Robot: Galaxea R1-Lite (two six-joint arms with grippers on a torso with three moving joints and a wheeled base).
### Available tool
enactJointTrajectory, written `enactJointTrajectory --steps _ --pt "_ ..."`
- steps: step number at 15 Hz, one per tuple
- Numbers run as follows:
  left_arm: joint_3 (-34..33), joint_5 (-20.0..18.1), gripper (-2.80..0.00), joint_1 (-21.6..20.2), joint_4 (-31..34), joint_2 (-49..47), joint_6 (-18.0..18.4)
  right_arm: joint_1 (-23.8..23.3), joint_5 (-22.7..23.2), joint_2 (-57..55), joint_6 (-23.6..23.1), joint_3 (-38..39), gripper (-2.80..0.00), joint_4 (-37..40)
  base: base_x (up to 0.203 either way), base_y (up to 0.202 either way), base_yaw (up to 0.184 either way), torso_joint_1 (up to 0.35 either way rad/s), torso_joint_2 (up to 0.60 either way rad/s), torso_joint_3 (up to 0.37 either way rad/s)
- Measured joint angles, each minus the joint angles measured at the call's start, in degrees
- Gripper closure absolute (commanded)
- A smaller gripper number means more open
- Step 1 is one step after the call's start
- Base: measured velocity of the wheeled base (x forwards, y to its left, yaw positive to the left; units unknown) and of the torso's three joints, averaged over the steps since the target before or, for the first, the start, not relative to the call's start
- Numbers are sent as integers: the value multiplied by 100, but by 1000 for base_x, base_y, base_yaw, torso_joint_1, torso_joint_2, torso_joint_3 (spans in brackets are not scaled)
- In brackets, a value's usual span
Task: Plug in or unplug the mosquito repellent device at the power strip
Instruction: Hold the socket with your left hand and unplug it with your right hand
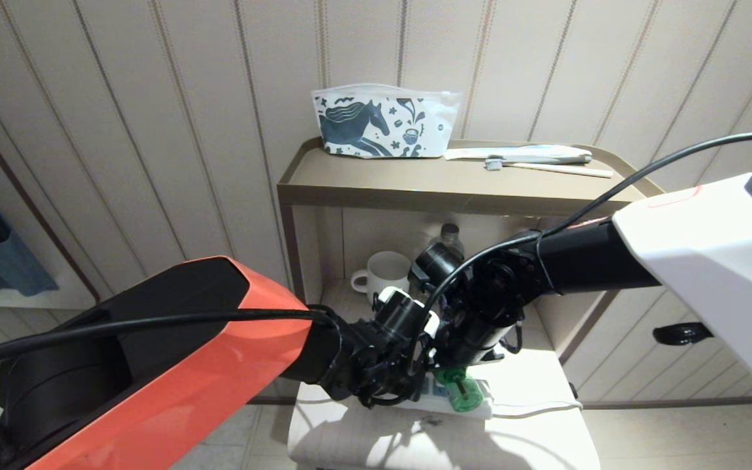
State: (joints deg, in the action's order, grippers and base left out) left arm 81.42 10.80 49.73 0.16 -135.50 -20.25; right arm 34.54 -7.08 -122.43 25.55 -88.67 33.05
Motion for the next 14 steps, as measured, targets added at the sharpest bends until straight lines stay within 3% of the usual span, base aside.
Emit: enactJointTrajectory --steps 5,9,14 --pt "44 6 0 2 9 -4 4 26 -5 -1 0 206 0 -95 0 0 0 0 0 0" --pt "-6 44 0 -17 33 132 -76 71 -428 -103 -6 176 0 -457 0 0 0 0 0 0" --pt "-113 48 0 -9 52 324 -157 74 -499 -229 -6 108 0 -568 0 0 0 0 0 0"
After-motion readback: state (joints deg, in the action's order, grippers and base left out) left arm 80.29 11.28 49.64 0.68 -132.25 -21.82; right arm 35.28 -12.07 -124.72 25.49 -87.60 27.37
